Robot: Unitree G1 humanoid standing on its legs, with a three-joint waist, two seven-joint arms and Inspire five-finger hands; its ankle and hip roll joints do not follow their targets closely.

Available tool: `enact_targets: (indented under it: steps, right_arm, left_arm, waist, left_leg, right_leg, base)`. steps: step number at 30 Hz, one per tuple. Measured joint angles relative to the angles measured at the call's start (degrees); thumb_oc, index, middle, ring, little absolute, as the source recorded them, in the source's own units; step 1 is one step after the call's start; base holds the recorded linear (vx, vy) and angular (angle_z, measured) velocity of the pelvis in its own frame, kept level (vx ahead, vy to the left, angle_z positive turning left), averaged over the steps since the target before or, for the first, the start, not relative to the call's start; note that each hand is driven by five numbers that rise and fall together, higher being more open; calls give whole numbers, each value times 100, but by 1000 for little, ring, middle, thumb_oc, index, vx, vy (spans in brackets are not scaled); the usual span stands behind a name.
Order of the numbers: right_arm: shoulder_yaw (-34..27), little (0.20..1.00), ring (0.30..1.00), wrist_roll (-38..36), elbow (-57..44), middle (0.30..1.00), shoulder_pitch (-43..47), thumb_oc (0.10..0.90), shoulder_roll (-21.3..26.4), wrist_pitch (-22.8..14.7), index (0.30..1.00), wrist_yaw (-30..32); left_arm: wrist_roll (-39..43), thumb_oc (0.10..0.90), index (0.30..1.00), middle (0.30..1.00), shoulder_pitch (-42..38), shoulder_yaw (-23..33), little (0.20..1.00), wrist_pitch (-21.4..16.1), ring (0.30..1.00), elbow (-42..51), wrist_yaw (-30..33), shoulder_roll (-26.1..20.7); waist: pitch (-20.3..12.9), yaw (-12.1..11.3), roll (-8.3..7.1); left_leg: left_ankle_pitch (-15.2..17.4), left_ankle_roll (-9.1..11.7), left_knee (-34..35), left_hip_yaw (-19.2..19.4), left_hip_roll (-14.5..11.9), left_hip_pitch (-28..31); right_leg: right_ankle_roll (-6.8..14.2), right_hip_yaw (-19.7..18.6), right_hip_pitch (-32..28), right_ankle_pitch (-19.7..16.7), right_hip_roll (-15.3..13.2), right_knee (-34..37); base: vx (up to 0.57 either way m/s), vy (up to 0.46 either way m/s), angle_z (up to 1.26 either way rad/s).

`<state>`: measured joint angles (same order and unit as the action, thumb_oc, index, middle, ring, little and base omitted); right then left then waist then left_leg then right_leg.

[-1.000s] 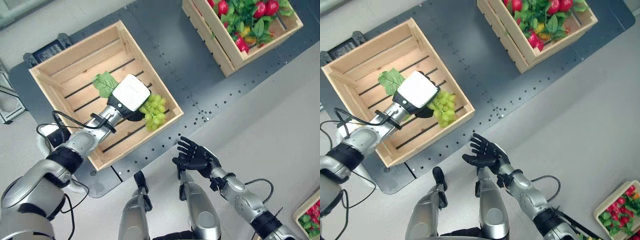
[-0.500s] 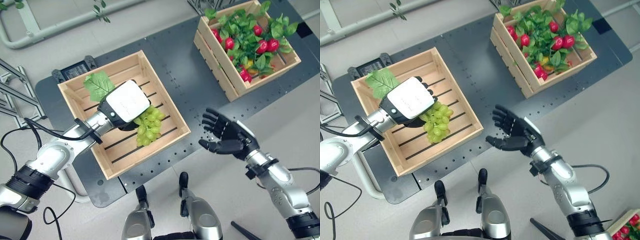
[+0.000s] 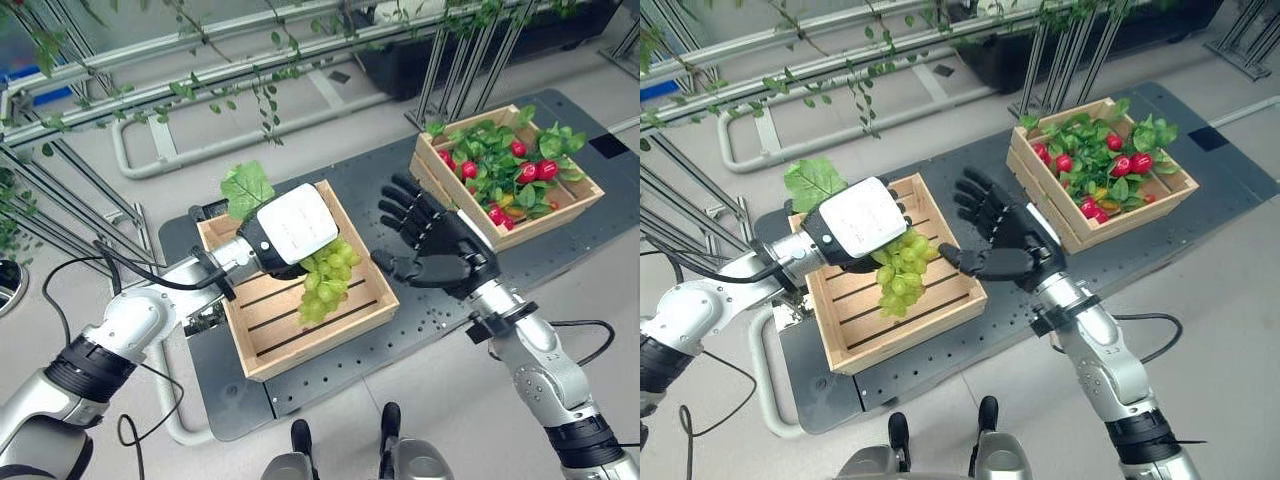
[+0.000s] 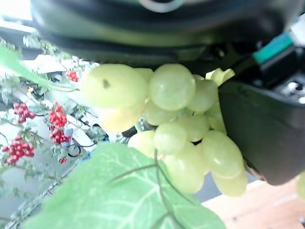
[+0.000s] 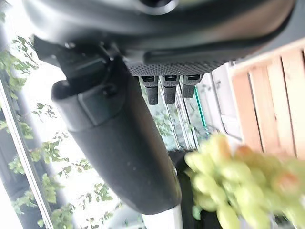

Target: Pick up the fruits from the basket on one side to the basket on the other side

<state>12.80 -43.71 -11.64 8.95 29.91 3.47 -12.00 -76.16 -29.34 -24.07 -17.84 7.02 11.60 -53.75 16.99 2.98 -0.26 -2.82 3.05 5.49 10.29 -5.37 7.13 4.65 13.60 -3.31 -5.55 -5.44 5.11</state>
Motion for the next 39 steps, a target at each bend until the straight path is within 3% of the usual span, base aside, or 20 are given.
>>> enact_targets:
  steps: [7, 11, 33, 34, 36, 39]
  right_arm:
    - [668, 900, 900, -181, 119, 900, -4, 800, -220, 566, 900, 310]
    - [814, 900, 900, -178, 242, 900, -5, 800, -262, 631, 900, 415]
    - [951, 900, 900, -181, 254, 900, -313, 800, -405, 708, 900, 683]
    - [1009, 811, 811, -184, 272, 811, -317, 740, -405, 708, 811, 721]
    - [1063, 801, 801, -197, 352, 801, -330, 734, -431, 708, 801, 762]
    - [1106, 592, 592, -190, 471, 592, -377, 595, -591, 713, 592, 767]
  left_arm:
    - [19, 400, 300, 300, 0, -89, 300, -10, 300, 129, -102, 124]
    - [48, 400, 300, 300, 5, -99, 300, -10, 300, 190, -195, 125]
    - [40, 400, 300, 300, 252, -92, 300, -98, 300, 428, -310, 346]
    - [35, 400, 300, 300, 273, -91, 300, -140, 300, 428, -310, 347]
    - [30, 400, 300, 300, 295, -90, 300, -190, 300, 428, -310, 348]
    - [-12, 400, 300, 300, 302, -77, 300, -238, 300, 428, -303, 370]
  waist:
    - [-389, -120, 7]
    - [-556, -151, -7]
    - [-731, -82, -67]
    - [-743, -81, -74]
    - [-774, -82, -95]
    - [-846, -82, -139]
  left_leg:
    - [1, 5, 0, -79, 29, -5]
    - [-1, -44, -2, -78, 61, 3]
    - [12, -60, -1, -38, 58, 28]
    - [12, -60, -1, -38, 57, 28]
    - [13, -59, -1, -38, 57, 26]
    - [14, -62, -1, -34, 57, 15]
  right_leg:
    - [23, 123, -70, 41, -42, 1]
    - [49, 125, -82, 51, -76, 1]
    - [60, 88, -79, 54, -72, 1]
    - [60, 88, -79, 54, -72, 1]
    - [61, 88, -78, 55, -72, 1]
    - [62, 84, -64, 56, -73, 1]
  base:
    - [19, 0, 11]
    - [5, 1, 1]
    - [0, 1, -1]
    - [0, 0, 0]
    - [0, 0, 0]
    - [0, 0, 0]
